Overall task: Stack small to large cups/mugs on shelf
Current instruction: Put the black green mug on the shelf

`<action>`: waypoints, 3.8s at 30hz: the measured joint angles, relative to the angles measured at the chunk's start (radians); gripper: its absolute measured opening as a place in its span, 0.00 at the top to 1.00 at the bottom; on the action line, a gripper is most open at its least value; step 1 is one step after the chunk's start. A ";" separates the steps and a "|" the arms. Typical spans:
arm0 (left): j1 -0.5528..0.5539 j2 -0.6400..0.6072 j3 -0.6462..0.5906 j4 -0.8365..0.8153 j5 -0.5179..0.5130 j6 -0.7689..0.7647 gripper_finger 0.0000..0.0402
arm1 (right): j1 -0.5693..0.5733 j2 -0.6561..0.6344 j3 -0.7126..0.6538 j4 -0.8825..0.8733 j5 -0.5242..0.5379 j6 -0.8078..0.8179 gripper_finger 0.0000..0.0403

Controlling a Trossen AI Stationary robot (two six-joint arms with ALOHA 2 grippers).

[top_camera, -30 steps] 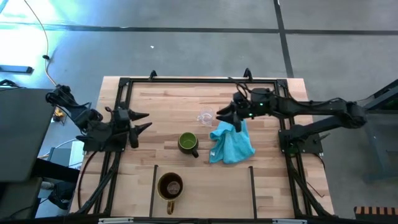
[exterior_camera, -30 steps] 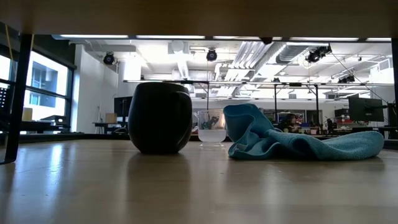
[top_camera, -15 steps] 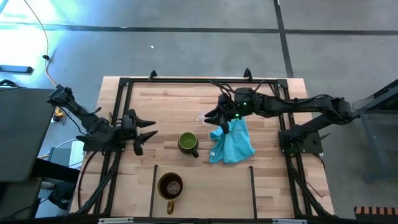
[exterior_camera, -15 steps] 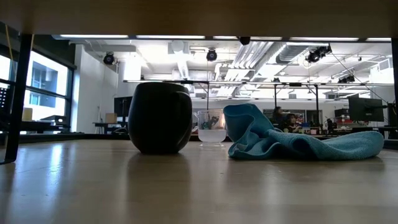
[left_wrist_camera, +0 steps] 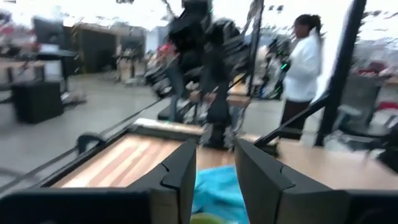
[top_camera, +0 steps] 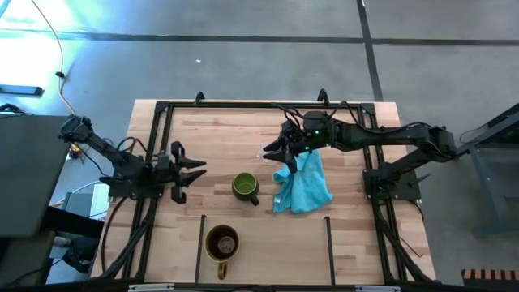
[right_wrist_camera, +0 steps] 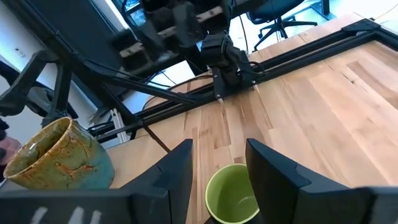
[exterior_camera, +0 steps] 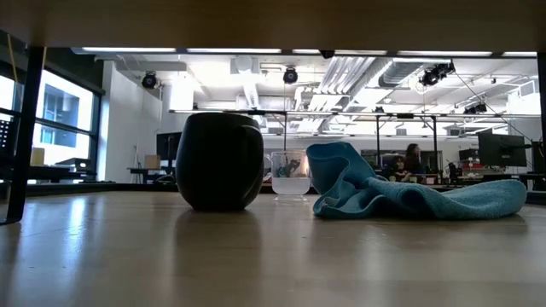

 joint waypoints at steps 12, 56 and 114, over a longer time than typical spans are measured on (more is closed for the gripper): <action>0.309 0.016 -0.001 -0.116 0.434 -0.204 0.79 | 0.000 0.000 0.000 -0.040 -0.049 0.090 0.65; 0.702 -0.289 -0.138 -0.066 0.993 -0.458 0.79 | 0.068 0.256 0.067 -0.031 -0.018 -0.155 0.65; 0.702 -0.288 -0.138 -0.102 0.957 -0.492 0.79 | 0.073 0.594 0.497 -0.422 0.089 -0.409 0.65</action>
